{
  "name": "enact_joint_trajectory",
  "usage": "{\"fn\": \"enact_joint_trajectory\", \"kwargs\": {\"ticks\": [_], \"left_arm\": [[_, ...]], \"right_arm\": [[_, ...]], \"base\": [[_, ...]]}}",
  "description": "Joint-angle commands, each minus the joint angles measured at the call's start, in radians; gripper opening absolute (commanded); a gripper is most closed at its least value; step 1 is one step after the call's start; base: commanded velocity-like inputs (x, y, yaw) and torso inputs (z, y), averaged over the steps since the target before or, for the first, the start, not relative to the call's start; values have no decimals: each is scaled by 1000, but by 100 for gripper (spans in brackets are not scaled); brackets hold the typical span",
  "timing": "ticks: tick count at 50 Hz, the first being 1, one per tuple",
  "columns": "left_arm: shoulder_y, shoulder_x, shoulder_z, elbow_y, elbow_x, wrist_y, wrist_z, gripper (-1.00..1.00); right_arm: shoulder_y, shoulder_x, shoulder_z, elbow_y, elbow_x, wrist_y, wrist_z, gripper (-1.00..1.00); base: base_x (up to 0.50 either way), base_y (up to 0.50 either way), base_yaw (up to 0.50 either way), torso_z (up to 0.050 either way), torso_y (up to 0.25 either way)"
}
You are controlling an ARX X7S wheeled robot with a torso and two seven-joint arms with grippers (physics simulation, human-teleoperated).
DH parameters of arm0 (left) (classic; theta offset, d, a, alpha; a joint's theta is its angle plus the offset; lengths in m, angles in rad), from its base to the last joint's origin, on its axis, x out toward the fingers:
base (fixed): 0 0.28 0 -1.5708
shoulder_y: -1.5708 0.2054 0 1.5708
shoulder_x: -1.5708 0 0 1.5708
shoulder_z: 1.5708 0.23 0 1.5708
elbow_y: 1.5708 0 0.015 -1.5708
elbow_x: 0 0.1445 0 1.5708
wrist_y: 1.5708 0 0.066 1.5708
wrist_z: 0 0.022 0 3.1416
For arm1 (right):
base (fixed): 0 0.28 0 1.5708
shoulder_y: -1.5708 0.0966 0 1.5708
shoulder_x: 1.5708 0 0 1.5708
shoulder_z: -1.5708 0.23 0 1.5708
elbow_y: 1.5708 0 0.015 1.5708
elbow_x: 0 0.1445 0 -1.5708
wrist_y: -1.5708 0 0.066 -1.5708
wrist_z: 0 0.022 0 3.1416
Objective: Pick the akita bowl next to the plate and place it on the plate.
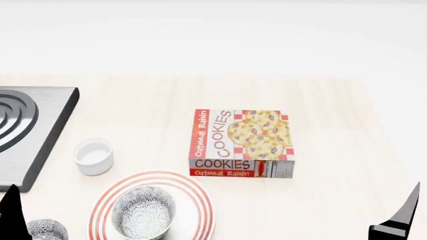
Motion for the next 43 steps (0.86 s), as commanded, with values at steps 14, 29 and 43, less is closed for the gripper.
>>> {"fn": "enact_joint_trajectory", "kwargs": {"ticks": [14, 29, 43], "left_arm": [[55, -60, -89, 199, -92, -10, -62, 100], [73, -82, -116, 277, -114, -8, -84, 100], [87, -90, -125, 289, -108, -1, -88, 100]], "right_arm": [[-75, 84, -28, 3, -14, -89, 102, 100], [-79, 99, -25, -4, -12, -86, 113, 100], [-76, 159, -14, -41, -10, -113, 177, 100]], "base": [[0, 0, 0, 0, 0], [0, 0, 0, 0, 0], [0, 0, 0, 0, 0]]}}
